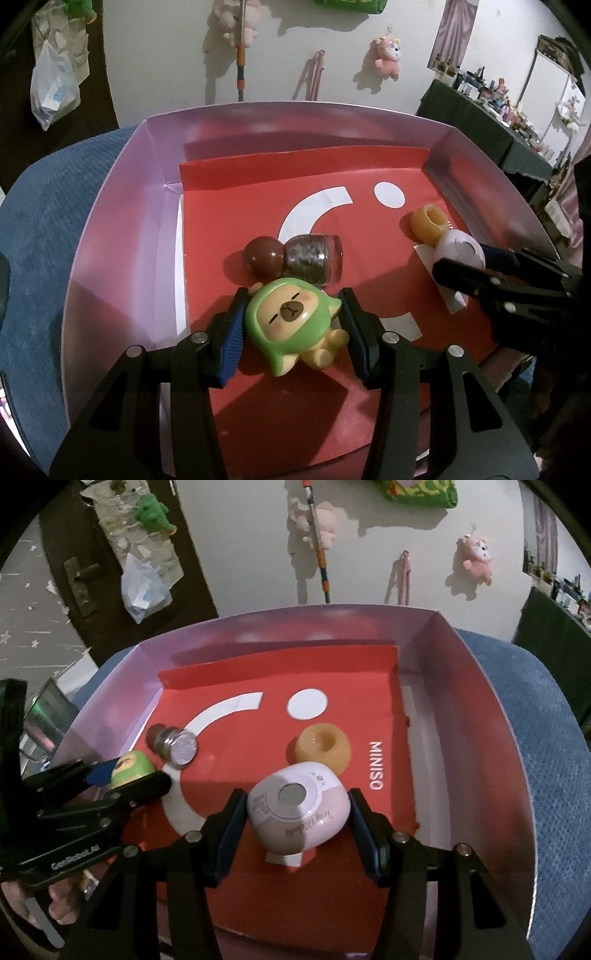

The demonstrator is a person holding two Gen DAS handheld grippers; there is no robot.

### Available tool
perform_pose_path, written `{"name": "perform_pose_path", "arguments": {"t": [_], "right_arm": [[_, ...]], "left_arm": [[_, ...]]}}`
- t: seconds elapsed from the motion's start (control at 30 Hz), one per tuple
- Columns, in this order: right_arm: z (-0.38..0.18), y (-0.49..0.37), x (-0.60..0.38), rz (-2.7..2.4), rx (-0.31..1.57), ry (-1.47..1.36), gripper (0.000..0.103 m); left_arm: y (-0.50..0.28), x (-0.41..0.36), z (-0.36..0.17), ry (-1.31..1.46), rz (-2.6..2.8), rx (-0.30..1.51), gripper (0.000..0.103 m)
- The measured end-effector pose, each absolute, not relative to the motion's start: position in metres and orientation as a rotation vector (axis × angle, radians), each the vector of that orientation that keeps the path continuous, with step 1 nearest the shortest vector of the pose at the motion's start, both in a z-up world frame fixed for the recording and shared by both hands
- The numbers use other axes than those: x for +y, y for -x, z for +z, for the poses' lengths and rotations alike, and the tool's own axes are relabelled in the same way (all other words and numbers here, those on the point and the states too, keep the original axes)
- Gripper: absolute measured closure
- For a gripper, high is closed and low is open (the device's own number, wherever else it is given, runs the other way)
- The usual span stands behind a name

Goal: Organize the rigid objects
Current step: 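Carry the figurine and speaker into the pink box and lower them, then open both tools to release the figurine and speaker in the box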

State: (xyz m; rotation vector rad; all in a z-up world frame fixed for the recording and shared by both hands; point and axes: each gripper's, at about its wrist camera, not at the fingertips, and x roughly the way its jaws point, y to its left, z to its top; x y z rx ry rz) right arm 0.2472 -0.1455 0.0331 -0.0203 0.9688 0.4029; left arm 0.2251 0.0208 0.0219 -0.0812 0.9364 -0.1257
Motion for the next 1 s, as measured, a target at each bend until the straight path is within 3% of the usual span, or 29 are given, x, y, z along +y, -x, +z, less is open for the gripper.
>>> {"name": "perform_pose_path", "arguments": {"t": [1.0], "right_arm": [[0.0293,-0.2538,-0.1451,0.376,0.968,0.038,0.045]], "left_arm": [[-0.2301,0.0244,0.0222,0.093,-0.128,0.948,0.057]]}}
